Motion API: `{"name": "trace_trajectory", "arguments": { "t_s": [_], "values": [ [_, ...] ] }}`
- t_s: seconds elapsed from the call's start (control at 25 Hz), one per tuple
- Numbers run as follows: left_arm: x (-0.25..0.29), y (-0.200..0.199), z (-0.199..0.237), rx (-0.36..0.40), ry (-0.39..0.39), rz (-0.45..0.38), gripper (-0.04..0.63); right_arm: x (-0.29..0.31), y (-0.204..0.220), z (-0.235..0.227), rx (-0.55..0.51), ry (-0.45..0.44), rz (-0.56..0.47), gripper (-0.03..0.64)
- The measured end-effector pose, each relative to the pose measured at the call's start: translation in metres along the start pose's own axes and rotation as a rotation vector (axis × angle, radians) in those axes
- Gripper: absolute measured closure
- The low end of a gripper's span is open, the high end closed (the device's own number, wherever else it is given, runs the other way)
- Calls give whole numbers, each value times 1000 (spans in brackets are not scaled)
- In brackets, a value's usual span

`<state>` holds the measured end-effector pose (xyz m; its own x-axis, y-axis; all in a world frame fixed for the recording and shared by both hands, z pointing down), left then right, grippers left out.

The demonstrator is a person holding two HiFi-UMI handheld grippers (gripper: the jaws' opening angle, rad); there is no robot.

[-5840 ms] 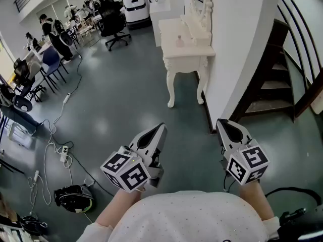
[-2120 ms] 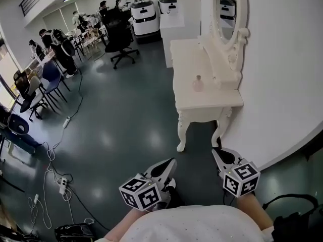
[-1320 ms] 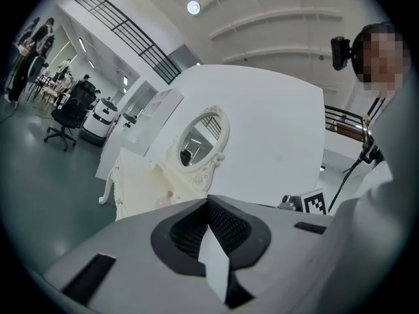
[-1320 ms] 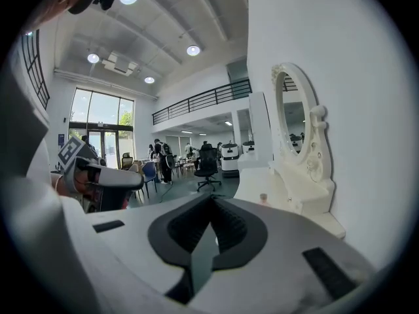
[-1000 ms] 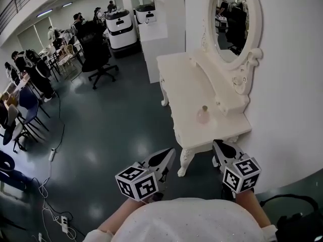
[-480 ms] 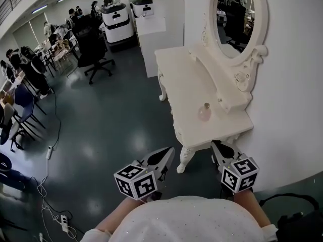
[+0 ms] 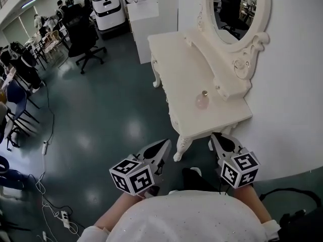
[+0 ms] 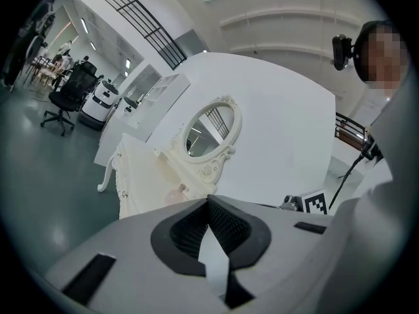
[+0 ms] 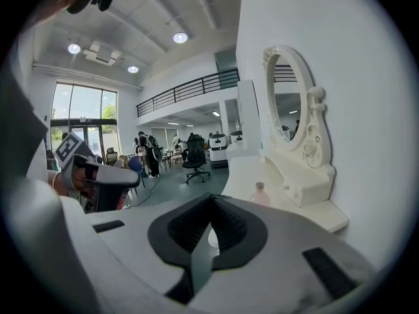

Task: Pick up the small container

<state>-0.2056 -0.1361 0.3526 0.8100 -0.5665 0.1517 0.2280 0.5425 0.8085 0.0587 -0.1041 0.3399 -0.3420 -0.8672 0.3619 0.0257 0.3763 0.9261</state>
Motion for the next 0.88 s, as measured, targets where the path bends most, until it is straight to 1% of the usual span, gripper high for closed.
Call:
{"name": "trace_trajectory", "arguments": {
  "t_s": [0.16,0.24,0.36,0.56,0.88],
  "values": [
    [10,-1,5,-6,3,9,595,5,-3,-10,6,43,-27,614],
    [16,-3,8,-4,3,6,595,11,-5,-18,23,50,-36,614],
    [24,-10,15,-3,-8,-9,595,23,-8,-29,41,38,-40,615],
    [40,-22,25,3,-36,-19,595,46,-20,-48,40,17,-50,615],
    [88,-49,45,-7,-76,-55,595,96,-47,-88,16,-36,-39,615]
  ]
}}
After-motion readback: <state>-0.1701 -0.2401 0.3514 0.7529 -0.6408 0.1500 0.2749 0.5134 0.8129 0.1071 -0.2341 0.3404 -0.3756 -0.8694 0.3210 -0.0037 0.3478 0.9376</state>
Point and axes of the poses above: the fingertips, and each gripper's own axes: x forward along the fingers, z to its left, y out of its underside, the point moved 10 cm from there along -x, backward along the fingers, and after that the axes turned 1 degree about y, right-handed, at the moved point
